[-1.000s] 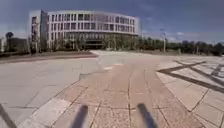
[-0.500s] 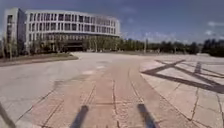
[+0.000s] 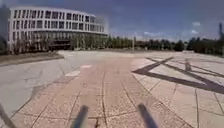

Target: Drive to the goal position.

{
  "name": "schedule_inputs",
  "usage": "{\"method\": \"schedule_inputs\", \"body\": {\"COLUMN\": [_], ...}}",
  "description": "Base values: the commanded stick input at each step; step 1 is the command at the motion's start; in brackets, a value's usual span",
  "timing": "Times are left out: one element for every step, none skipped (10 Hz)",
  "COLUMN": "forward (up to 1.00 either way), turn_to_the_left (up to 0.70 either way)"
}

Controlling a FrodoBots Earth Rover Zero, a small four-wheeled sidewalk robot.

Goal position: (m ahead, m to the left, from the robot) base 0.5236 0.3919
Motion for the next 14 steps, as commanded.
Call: {"method": "schedule_inputs", "body": {"forward": [0.7,0.7,0.7,0.7,0.7,0.7,0.7,0.7,0.7,0.7,0.7,0.7,0.7,0.7], "turn_to_the_left": [-0.35,-0.35,-0.34,-0.23,-0.11,0.0,0.0,0.0,0.0,0.0,0.0,0.0,0.0,0.0]}}
